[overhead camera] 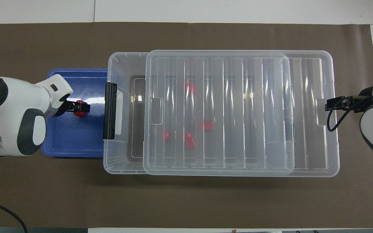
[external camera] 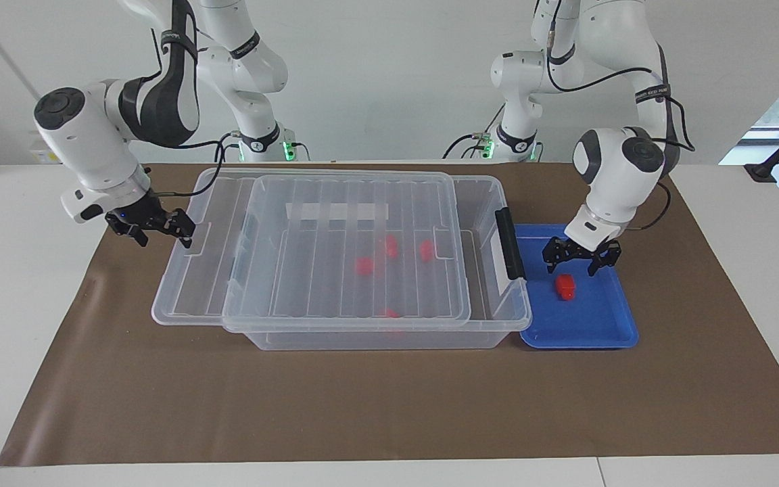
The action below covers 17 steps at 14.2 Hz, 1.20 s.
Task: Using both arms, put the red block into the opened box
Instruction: 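Slide the lid with the right gripper while the left gripper grasps the block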
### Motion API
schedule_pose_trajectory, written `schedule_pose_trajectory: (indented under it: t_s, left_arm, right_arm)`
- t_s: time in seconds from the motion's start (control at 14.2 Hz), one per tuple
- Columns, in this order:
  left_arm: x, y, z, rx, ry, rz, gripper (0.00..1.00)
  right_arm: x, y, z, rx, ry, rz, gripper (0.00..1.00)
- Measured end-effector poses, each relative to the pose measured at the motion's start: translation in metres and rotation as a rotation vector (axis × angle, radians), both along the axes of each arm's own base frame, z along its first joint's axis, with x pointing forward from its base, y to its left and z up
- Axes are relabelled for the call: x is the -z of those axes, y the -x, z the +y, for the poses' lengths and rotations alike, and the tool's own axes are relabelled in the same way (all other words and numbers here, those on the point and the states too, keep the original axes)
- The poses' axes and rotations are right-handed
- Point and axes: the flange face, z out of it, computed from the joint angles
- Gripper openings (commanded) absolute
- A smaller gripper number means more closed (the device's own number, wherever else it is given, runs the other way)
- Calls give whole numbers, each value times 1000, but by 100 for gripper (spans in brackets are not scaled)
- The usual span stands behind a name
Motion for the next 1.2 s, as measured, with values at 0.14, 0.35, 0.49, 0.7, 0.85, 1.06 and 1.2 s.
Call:
schedule_pose_trajectory:
  t_s: [0.14,0.35,0.49,0.7,0.85,1.06,1.2]
  left_arm:
    - [18,-2,3,-1,-2,2,100]
    - [29,-4,6,-6,-4,11,100]
    - [35,-4,9,-11,-5,16,100]
    - [39,-5,12,-16,-5,11,100]
    - [41,-7,12,-16,-4,-2,97]
    - [44,-7,12,-28,-3,-4,0]
    - [45,-7,13,-39,-3,-3,0]
  right_arm:
    - [0,3,-18,-7,0,-2,100]
    - [-1,6,-33,-17,0,-4,100]
    - [-3,7,-41,-32,1,-8,100]
    - [-5,10,-57,-46,2,-13,100]
    - [-6,12,-66,-52,3,-15,100]
    - [-6,15,-74,-61,4,-16,100]
    - [-7,16,-80,-62,4,-18,100]
